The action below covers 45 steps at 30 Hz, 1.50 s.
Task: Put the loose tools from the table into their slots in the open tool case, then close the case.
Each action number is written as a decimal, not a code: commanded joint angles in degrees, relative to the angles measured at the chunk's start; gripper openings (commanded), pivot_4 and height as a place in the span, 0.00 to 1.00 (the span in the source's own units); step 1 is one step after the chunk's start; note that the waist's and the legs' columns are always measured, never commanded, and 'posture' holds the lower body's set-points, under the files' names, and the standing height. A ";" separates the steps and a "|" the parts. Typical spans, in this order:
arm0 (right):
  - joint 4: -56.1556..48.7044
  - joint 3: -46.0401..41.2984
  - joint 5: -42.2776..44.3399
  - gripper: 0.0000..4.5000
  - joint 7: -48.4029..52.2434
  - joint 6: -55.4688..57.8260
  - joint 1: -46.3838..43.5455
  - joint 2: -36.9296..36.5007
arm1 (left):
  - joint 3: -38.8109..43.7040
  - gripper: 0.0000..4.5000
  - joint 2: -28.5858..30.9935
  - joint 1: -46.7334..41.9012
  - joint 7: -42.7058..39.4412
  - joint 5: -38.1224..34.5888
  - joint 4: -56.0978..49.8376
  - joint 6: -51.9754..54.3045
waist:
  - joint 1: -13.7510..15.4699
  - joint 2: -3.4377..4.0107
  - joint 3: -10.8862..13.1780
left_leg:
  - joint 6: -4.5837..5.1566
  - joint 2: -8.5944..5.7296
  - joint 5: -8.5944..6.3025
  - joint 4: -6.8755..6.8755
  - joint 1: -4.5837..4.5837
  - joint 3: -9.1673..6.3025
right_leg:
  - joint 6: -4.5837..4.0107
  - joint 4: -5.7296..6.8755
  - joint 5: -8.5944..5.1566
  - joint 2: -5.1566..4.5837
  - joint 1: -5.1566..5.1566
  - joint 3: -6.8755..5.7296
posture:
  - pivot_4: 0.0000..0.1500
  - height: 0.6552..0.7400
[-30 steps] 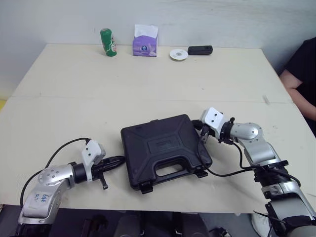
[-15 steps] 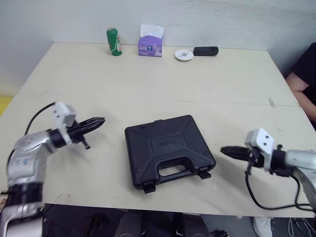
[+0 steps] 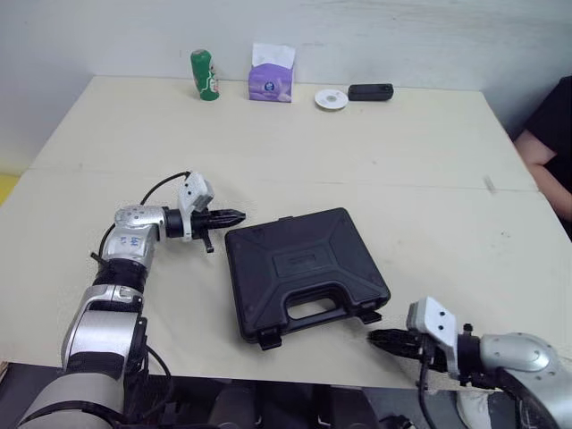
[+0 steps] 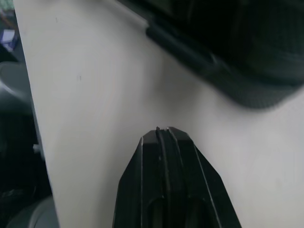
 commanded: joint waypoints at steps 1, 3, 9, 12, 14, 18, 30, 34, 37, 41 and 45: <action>2.07 1.14 -2.09 0.02 -2.40 -3.27 -2.00 2.33 | 0.60 0.00 0.79 -1.10 -3.07 0.07 1.02 -1.50 | -0.18 -0.04 -0.02 | 0.00 0.00 0.00 0.00 0.00 -0.01 | 0.00 0.00 0.00 -0.01 0.01 0.00 | 1.00 1.00; 3.45 1.61 -2.81 0.02 -2.75 -4.53 -3.38 3.06 | 0.63 0.00 0.74 -0.46 -3.75 0.21 0.53 -1.61 | -0.35 -0.06 -0.02 | 0.00 0.00 0.00 0.03 0.00 -0.02 | 0.00 0.05 0.00 -0.03 0.01 0.00 | 1.00 1.00; 11.42 2.65 -8.77 0.02 -4.26 -10.56 -8.64 2.29 | 0.19 0.00 1.00 3.46 -2.62 1.85 -2.62 -2.88 | -0.74 -0.15 -0.07 | 0.02 0.00 -0.01 0.04 0.02 -0.03 | 0.00 0.07 0.00 -0.05 0.03 0.02 | 1.00 1.00; 12.29 0.27 -6.55 0.02 -7.60 -7.80 -11.38 4.58 | 1.08 0.00 1.36 6.45 -0.51 1.55 -6.37 -2.76 | -0.71 -0.18 -0.09 | 0.03 0.00 0.00 0.07 0.11 -0.05 | 0.00 0.10 0.00 -0.11 0.11 0.12 | 1.00 1.00; 12.15 0.45 -6.36 0.02 -9.00 -6.75 -12.72 5.66 | 2.36 0.00 1.27 8.87 1.01 0.09 -10.12 -1.52 | -0.76 -0.18 -0.09 | 0.03 0.00 0.00 0.08 0.10 -0.06 | -0.01 0.11 0.00 -0.14 0.10 0.22 | 1.00 1.00; 14.28 1.70 -7.51 0.02 -11.77 -6.26 -16.46 8.23 | 4.59 0.00 1.05 16.26 4.35 -2.54 -20.52 1.94 | -0.89 -0.17 -0.08 | 0.01 0.04 -0.01 0.04 -0.01 -0.24 | -0.02 0.17 0.01 -0.11 0.09 0.29 | 1.00 1.00; 27.04 2.38 -11.01 0.02 -14.28 -8.64 -28.69 11.35 | 11.28 0.00 1.75 32.02 16.88 -7.17 -42.81 11.10 | -0.89 -0.12 -0.06 | 0.01 0.02 -0.01 0.00 -0.01 -0.25 | -0.03 0.01 0.00 -0.15 0.10 0.29 | 1.00 1.00; 27.94 1.01 -9.71 0.02 -14.75 -8.34 -29.66 11.92 | 11.21 0.00 4.24 34.47 12.31 -11.26 -49.00 15.25 | -0.95 -0.10 -0.05 | 0.00 0.03 -0.02 -0.01 -0.01 -0.24 | -0.03 -0.05 0.01 -0.15 0.09 0.30 | 1.00 1.00; 26.04 -0.49 -9.46 0.02 -14.94 -7.88 -27.18 10.86 | 12.84 0.00 5.90 32.79 13.40 -12.87 -52.33 17.14 | -0.75 -0.08 -0.04 | -0.01 0.02 -0.02 -0.05 -0.01 -0.24 | -0.03 -0.10 0.00 -0.16 0.09 0.30 | 1.00 1.00; 21.69 -3.09 -9.10 0.02 -14.79 -8.59 -22.10 9.73 | 11.67 0.00 6.16 24.51 13.46 -16.90 -55.66 22.87 | -0.02 -0.07 -0.03 | -0.01 0.01 -0.02 -0.05 -0.06 -0.34 | -0.04 -0.17 0.01 -0.17 0.15 0.21 | 1.00 1.00; 14.82 -8.05 -4.69 0.02 -15.08 -5.02 -14.87 10.33 | 0.06 0.00 0.42 9.53 10.07 -14.36 -53.96 24.57 | 1.15 -0.04 -0.04 | 0.01 -0.11 -0.02 -0.04 -0.14 -0.39 | 0.02 -0.14 0.04 -0.18 0.20 0.13 | 1.00 1.00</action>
